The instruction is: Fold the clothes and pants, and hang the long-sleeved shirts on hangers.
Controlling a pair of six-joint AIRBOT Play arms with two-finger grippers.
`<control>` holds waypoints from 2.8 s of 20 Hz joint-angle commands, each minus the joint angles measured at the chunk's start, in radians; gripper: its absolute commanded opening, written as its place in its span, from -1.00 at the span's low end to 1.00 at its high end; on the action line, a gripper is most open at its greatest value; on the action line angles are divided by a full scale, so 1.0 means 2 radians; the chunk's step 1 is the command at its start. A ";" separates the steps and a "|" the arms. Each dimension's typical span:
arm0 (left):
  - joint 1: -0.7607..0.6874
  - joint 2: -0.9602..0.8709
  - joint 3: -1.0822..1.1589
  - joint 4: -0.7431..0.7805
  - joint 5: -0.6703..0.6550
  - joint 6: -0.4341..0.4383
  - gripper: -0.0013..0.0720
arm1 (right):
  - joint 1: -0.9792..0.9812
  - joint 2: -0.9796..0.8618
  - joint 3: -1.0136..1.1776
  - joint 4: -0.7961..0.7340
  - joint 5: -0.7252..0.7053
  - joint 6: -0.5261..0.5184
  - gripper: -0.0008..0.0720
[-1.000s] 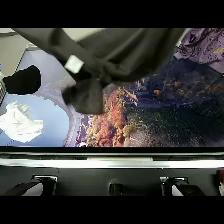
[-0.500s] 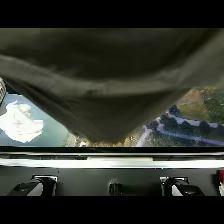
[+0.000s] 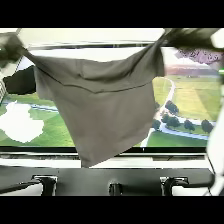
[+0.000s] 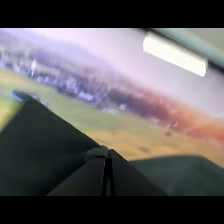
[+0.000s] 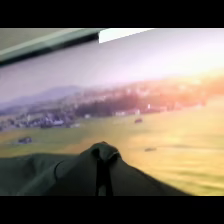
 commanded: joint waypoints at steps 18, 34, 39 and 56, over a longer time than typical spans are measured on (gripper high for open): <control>-0.014 -0.176 -0.006 -0.002 -0.069 -0.014 -0.92 | -0.131 -0.054 -0.139 0.020 0.252 -0.059 0.37; -0.015 -0.176 -0.006 -0.002 -0.080 -0.015 -0.92 | -0.077 0.008 -0.450 0.073 0.028 -0.082 0.31; -0.014 -0.176 -0.006 -0.002 -0.081 -0.015 -0.92 | -0.043 -0.002 -0.432 0.076 -0.004 -0.068 -0.89; -0.024 -0.179 -0.006 -0.002 -0.124 -0.019 -0.92 | -0.122 -0.073 -0.103 -0.003 0.021 0.090 0.25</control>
